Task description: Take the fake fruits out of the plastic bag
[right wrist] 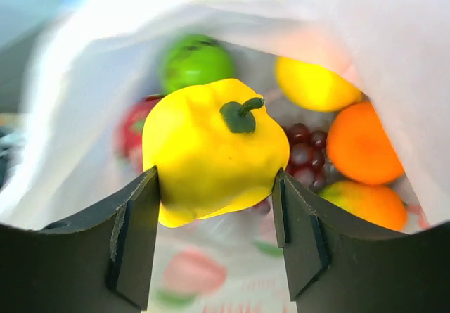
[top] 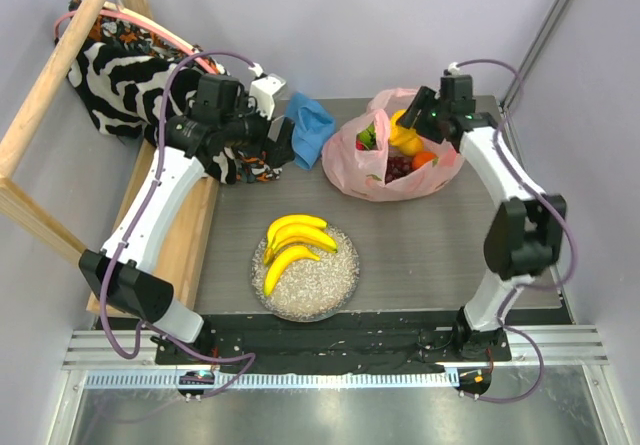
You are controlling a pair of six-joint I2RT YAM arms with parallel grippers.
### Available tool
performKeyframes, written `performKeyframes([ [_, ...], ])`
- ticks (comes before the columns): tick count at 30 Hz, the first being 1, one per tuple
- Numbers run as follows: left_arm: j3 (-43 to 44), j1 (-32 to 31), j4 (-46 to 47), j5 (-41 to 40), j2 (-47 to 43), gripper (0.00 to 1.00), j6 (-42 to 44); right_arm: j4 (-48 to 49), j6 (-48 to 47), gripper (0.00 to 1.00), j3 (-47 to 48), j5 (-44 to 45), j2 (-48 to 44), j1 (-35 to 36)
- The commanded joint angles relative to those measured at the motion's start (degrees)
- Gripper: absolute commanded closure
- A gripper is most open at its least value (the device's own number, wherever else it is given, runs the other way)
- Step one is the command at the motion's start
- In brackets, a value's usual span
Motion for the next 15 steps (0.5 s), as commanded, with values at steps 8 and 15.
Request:
performKeyframes([
  [8, 5.0, 0.2, 3.4, 1.7, -3.7, 0.00, -2.1, -0.1, -32.2, 0.81, -15.4, -12.0, -35.3, 0.5],
  [15, 5.9, 0.3, 3.2, 0.7, -5.6, 0.00, -1.2, -17.7, -73.6, 0.80, -13.4, -24.6, -42.2, 15.5],
])
